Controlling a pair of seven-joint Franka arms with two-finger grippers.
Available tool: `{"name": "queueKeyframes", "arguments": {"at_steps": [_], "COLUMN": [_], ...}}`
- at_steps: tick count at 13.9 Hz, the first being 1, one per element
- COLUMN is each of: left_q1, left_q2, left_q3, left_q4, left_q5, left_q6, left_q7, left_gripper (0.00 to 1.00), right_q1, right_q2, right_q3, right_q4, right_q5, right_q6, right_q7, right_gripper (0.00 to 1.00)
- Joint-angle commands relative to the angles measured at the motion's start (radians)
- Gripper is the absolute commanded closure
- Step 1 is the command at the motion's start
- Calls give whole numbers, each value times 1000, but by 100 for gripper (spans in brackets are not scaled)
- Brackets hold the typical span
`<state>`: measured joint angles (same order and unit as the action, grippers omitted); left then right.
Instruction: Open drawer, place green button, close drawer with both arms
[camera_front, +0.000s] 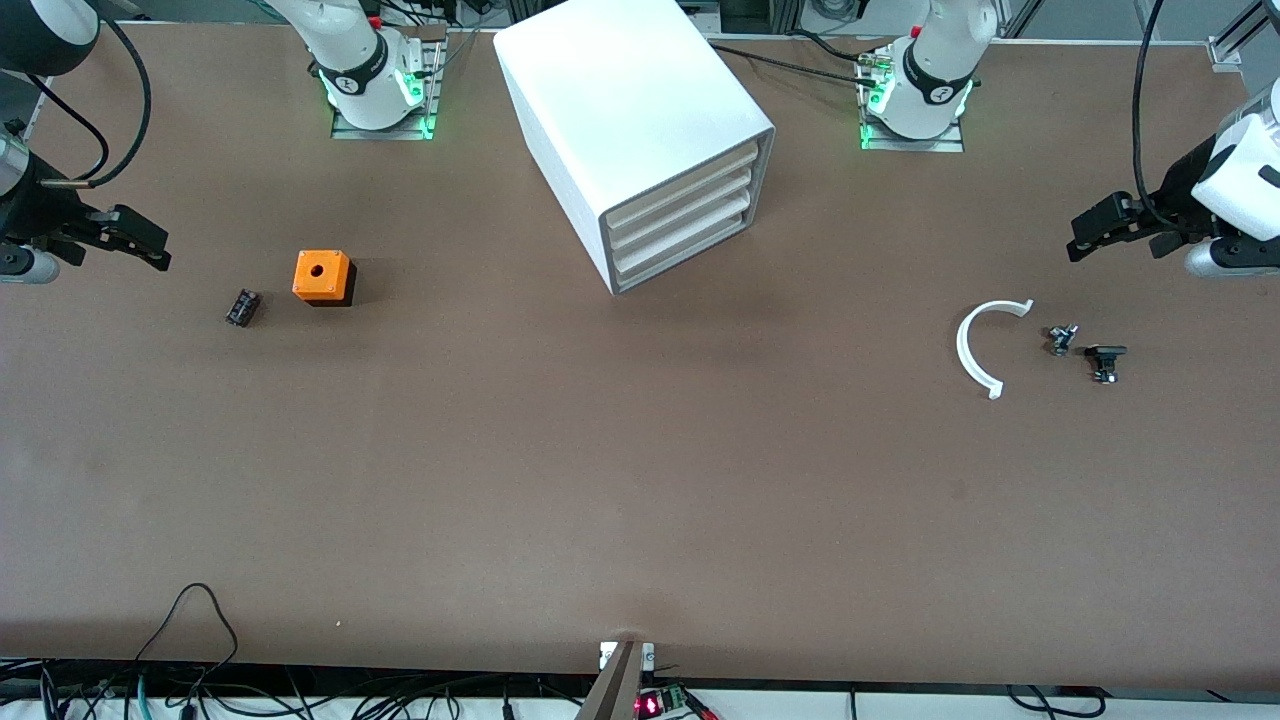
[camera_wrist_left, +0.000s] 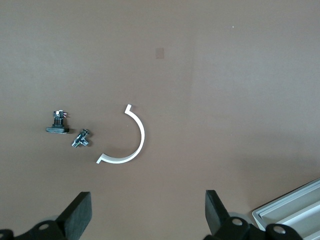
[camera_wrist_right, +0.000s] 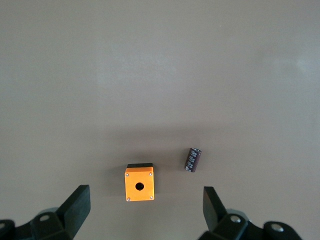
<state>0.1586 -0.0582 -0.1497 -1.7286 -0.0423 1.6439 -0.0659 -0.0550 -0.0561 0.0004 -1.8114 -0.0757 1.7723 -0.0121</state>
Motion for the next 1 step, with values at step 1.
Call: {"name": "queueKeyframes", "arguments": {"at_steps": [1], "left_q1": [1], "left_q2": [12], "left_q3": [-1], "left_q4": [32], "left_q5": [22], "left_q6": [-33], "left_q7": [18], "left_gripper": [0], "right_q1": [-2], "right_q2": [10], "right_q3": [0], "right_q4": [21], "right_q5": [20], "right_q6": [-14], "right_q7": [-12], "right_gripper": [0]}}
